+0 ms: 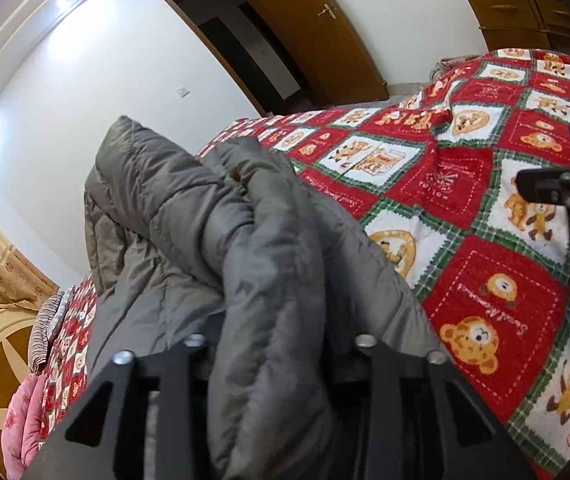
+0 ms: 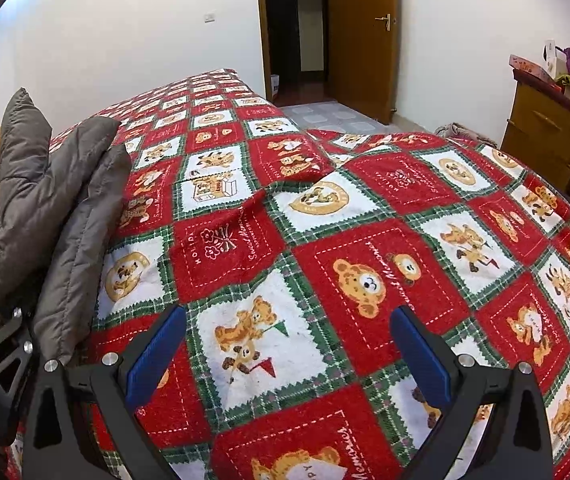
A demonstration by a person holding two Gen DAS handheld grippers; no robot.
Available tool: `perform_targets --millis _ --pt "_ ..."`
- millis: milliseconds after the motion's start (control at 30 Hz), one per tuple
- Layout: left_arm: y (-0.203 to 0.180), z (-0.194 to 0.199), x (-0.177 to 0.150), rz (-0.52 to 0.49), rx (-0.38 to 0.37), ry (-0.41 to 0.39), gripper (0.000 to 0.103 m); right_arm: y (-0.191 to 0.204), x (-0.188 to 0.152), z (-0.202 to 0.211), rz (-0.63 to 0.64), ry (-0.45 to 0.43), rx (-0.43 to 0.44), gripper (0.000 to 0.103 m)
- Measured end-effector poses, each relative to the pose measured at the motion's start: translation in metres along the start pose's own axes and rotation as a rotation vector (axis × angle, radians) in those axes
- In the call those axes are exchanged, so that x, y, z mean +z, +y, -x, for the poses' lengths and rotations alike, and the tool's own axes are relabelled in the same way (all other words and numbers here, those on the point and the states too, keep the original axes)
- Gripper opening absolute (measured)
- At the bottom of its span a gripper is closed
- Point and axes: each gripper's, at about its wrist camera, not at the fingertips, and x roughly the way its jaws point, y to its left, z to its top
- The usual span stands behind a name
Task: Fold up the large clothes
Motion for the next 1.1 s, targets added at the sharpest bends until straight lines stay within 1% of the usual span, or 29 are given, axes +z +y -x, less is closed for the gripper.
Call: perform_targets --millis 33,67,100,133,200,267,333,400,467,500,533,567,600,633,667,700,767,800,867,933,967,1000,1067,1100 --pt "-0.001 0.003 0.001 -0.002 -0.003 -0.002 0.058 -0.001 0.0 0.0 -0.004 0.002 0.003 0.101" --pt "-0.002 0.005 0.001 -0.002 -0.003 -0.003 0.065 -0.002 0.0 -0.001 -0.009 0.006 0.007 0.101" --pt "-0.003 0.011 0.002 -0.003 0.004 -0.009 0.079 -0.003 0.0 -0.002 -0.015 0.01 0.011 0.101" --pt "-0.005 0.022 0.003 -0.008 0.012 -0.032 0.086 -0.003 0.0 -0.002 -0.02 0.012 0.012 0.101" --pt "-0.009 0.04 0.003 -0.019 -0.005 -0.075 0.086 -0.004 0.0 -0.003 -0.025 0.02 0.016 0.101" --pt "-0.008 0.062 0.001 -0.024 -0.029 -0.108 0.09 -0.005 0.0 -0.004 -0.029 0.023 0.019 0.101" --pt "0.001 0.078 -0.006 -0.013 -0.035 -0.136 0.095 -0.005 0.0 -0.004 -0.028 0.021 0.019 0.101" --pt "0.023 0.086 -0.017 0.034 -0.02 -0.135 0.098 -0.004 0.0 -0.002 -0.025 0.008 0.018 0.101" --pt "0.049 0.082 -0.027 0.091 0.018 -0.117 0.099 0.0 0.002 0.003 -0.019 -0.017 0.03 0.101" --pt "0.071 0.077 -0.034 0.142 0.05 -0.104 0.103 0.003 0.003 0.004 -0.018 -0.016 0.04 0.099" --pt "0.087 0.073 -0.038 0.18 0.069 -0.099 0.103 0.006 0.005 0.006 -0.022 -0.012 0.06 0.096" --pt "0.106 0.068 -0.042 0.228 0.094 -0.095 0.103 0.011 0.01 0.01 -0.028 -0.013 0.087 0.089" --pt "0.132 0.058 -0.047 0.298 0.129 -0.078 0.103 0.019 0.018 0.016 -0.029 -0.022 0.109 0.084" --pt "0.153 0.05 -0.051 0.358 0.152 -0.055 0.103 0.024 0.023 0.021 -0.025 -0.033 0.122 0.083" --pt "0.174 0.042 -0.054 0.429 0.159 -0.037 0.103 0.037 0.033 0.031 -0.008 -0.06 0.144 0.083" --pt "0.189 0.037 -0.056 0.489 0.147 -0.034 0.103 0.045 0.04 0.038 0.006 -0.077 0.154 0.082" --pt "0.215 0.035 -0.062 0.606 0.103 -0.053 0.103 0.071 0.057 0.057 0.057 -0.128 0.181 0.082" --pt "0.224 0.035 -0.064 0.654 0.094 -0.073 0.103 0.079 0.061 0.062 0.068 -0.139 0.191 0.082" --pt "0.224 0.029 -0.063 0.643 0.11 -0.073 0.103 0.101 0.076 0.069 0.089 -0.162 0.225 0.082" --pt "0.219 0.006 -0.058 0.576 0.17 -0.018 0.103 0.128 0.089 0.072 0.113 -0.181 0.234 0.083" --pt "0.219 -0.008 -0.061 0.554 0.213 0.013 0.103 0.14 0.094 0.074 0.119 -0.187 0.249 0.082" --pt "0.221 -0.02 -0.064 0.543 0.246 0.046 0.103 0.159 0.101 0.074 0.128 -0.18 0.281 0.083" --pt "0.227 -0.046 -0.071 0.551 0.278 0.103 0.103 0.186 0.108 0.071 0.149 -0.165 0.317 0.083" --pt "0.236 -0.063 -0.074 0.576 0.3 0.137 0.103 0.199 0.112 0.067 0.154 -0.152 0.336 0.083"
